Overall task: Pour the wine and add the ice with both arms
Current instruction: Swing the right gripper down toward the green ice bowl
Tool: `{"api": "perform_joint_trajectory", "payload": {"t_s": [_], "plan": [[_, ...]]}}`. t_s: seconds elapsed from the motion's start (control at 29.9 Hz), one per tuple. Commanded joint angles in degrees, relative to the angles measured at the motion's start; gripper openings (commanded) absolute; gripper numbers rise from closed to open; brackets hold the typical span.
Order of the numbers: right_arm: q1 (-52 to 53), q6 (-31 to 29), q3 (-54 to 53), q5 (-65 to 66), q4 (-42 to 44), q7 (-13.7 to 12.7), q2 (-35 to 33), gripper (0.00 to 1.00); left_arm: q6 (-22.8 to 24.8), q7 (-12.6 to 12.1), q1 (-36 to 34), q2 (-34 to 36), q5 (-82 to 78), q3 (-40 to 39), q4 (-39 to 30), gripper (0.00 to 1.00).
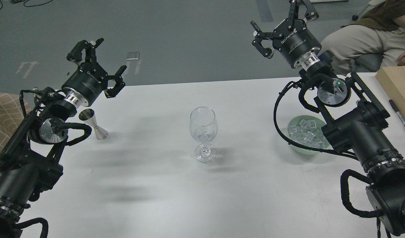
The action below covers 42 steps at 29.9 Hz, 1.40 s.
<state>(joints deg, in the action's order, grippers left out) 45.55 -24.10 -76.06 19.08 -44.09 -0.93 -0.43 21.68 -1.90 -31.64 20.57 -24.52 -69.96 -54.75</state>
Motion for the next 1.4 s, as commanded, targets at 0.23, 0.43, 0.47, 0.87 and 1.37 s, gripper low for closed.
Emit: {"api": "perform_joint_trajectory", "payload": {"t_s": [0.23,0.43,0.47,0.87,1.37], "plan": [[0.0,-0.2,2.5,0.2,-0.4,0.6,-2.0,1.00,0.0,0.0,-0.1,0.0,0.0,0.0,-0.1,0.98],[-0.1,-0.2,2.8,0.3,-0.5,0.6,-3.4,1.00,0.0,0.0,-0.1,-0.1,-0.1,0.0,-0.2,0.98],[-0.1,-0.2,3.4,0.6,-0.5,0.6,-4.0,1.00,0.0,0.0,-0.1,-0.1,-0.1,0.0,-0.2,0.98],[0.2,0.4,13.7,11.7,-2.5,0.7,-12.8,1.00,0.0,0.2,0.0,0.0,0.0,0.0,-0.4,0.98],[6.7,7.8,34.6,24.2,-5.4,-0.6,-21.2,1.00,0.1,0.2,0.0,0.0,0.0,-0.1,-0.6,0.98]]}}
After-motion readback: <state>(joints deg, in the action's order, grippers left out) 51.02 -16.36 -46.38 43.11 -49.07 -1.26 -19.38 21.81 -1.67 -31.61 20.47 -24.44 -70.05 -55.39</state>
